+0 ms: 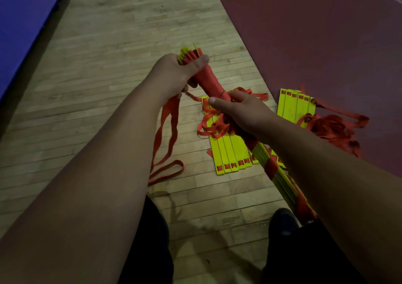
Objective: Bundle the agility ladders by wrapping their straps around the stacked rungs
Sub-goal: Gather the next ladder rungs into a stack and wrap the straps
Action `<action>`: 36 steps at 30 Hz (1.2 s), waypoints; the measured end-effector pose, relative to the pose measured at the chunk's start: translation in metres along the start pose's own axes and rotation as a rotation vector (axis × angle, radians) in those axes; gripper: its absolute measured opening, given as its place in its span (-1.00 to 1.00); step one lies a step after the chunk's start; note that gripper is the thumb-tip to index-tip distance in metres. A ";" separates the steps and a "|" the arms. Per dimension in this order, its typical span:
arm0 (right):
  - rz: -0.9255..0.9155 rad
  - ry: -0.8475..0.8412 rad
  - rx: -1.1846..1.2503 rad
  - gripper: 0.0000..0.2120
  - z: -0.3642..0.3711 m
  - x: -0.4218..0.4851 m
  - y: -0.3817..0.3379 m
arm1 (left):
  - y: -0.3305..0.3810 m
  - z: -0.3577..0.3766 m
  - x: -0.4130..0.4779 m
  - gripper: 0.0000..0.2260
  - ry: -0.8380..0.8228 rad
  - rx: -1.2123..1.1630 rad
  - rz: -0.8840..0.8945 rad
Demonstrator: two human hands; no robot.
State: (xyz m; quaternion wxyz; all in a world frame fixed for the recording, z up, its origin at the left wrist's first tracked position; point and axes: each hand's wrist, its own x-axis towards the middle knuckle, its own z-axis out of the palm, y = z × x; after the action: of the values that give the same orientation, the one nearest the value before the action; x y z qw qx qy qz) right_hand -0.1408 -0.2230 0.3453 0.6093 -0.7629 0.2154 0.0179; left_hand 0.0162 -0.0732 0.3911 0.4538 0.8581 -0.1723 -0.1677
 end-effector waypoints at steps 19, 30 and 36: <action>-0.022 0.074 -0.194 -0.53 0.002 0.001 0.000 | 0.021 0.008 -0.007 -0.52 -0.048 -0.230 -0.081; 0.091 -0.275 0.184 -0.65 -0.016 -0.008 -0.007 | 0.021 -0.001 -0.011 -0.54 -0.218 -0.297 0.038; 0.083 -0.122 0.105 -0.50 -0.013 0.002 0.001 | 0.016 -0.001 -0.008 -0.51 -0.200 -0.170 0.053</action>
State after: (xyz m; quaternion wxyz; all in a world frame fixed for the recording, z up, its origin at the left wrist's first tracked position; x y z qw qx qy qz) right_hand -0.1425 -0.2364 0.3470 0.6593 -0.7178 0.2098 0.0781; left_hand 0.0071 -0.0771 0.4066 0.5096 0.7907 -0.2245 -0.2543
